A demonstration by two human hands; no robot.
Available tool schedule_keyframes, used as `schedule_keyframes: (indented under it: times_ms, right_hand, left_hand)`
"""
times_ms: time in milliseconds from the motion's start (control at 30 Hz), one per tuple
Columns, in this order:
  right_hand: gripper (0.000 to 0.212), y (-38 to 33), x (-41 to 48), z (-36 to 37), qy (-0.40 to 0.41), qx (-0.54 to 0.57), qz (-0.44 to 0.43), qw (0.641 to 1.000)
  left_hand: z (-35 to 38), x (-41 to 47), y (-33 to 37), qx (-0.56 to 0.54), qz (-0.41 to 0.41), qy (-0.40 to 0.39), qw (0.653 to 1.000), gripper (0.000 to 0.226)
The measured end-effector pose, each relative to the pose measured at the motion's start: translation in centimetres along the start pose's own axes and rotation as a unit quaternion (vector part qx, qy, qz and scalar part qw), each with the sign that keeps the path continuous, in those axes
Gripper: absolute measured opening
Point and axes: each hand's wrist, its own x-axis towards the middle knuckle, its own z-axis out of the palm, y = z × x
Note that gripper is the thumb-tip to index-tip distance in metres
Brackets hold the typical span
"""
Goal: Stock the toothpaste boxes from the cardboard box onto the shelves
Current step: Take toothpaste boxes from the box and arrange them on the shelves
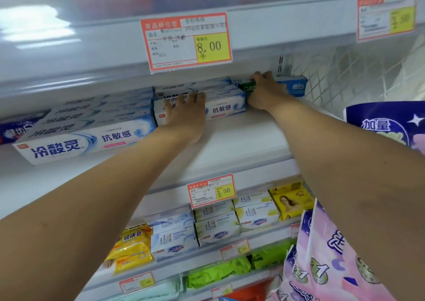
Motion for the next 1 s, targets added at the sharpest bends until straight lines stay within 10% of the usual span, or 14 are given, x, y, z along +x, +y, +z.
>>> schedule_keyframes:
  times_ms: [1000]
  right_hand:
    - [0.05, -0.7, -1.1, 0.1, 0.068, -0.044, 0.106, 0.991]
  left_hand:
    - [-1.9, 7.3, 0.5, -0.162, 0.114, -0.056, 0.979, 0.06]
